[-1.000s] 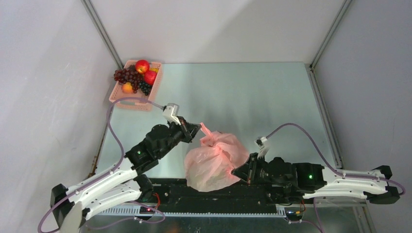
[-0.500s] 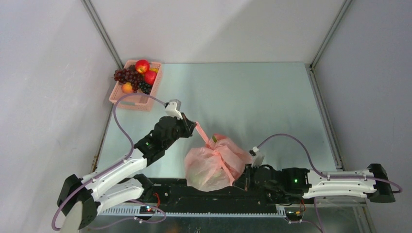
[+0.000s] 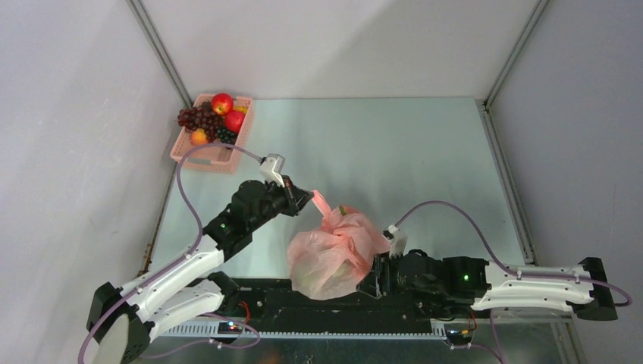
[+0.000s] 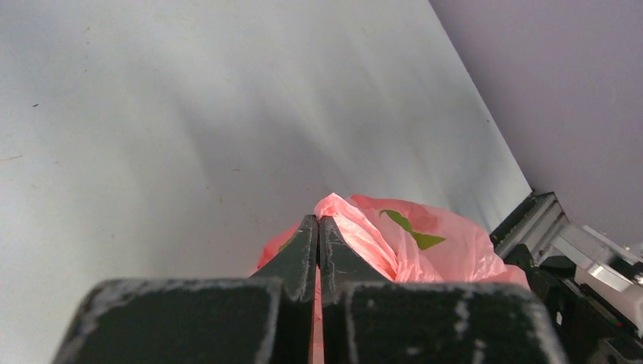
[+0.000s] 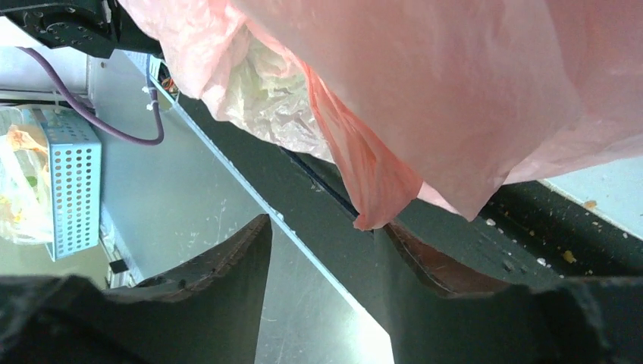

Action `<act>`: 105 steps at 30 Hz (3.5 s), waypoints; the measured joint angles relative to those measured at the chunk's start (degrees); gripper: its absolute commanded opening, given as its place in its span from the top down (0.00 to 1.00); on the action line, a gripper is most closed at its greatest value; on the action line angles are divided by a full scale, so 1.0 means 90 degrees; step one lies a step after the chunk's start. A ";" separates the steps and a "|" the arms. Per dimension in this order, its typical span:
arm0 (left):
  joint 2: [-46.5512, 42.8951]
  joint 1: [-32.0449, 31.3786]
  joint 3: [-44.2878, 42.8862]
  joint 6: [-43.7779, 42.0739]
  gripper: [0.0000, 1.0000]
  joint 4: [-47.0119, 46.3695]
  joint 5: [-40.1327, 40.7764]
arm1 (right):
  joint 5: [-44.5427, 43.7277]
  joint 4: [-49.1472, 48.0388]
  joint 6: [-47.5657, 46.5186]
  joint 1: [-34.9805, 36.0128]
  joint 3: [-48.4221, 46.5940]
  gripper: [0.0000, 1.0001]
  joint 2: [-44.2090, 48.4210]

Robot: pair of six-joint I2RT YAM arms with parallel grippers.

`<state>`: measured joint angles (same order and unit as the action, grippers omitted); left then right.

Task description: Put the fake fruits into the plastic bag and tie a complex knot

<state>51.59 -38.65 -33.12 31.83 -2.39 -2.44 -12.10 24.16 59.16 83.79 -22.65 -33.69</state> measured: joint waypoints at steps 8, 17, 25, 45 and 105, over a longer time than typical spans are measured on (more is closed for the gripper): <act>-0.0177 0.0005 -0.0010 -0.0049 1.00 0.0075 -0.0253 | -0.0121 0.0544 -0.0670 -0.0061 -0.0658 0.34 -0.0165; -0.0136 0.0005 -0.0180 -0.0049 1.00 0.0306 -0.0325 | -0.0454 0.1387 -0.1382 0.0078 -0.1637 0.31 -0.0202; -0.0119 0.0005 -0.0345 -0.0056 1.00 0.0440 -0.0328 | -0.0823 0.1773 -0.1809 0.0238 -0.2023 0.32 -0.0716; -0.0119 0.0005 -0.0452 -0.0092 1.00 0.0697 -0.0469 | -0.1753 0.0583 -0.2786 0.0328 -0.2033 0.37 -0.2205; 0.1518 -0.0100 -0.3303 0.0503 1.00 0.0393 0.0750 | -0.2722 0.0508 -0.2373 -0.0104 -0.2737 1.00 -0.1749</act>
<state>65.25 -39.55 -62.85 36.36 1.15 4.32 -36.60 28.73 37.80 82.85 -47.29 -49.43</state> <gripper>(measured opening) 0.005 0.010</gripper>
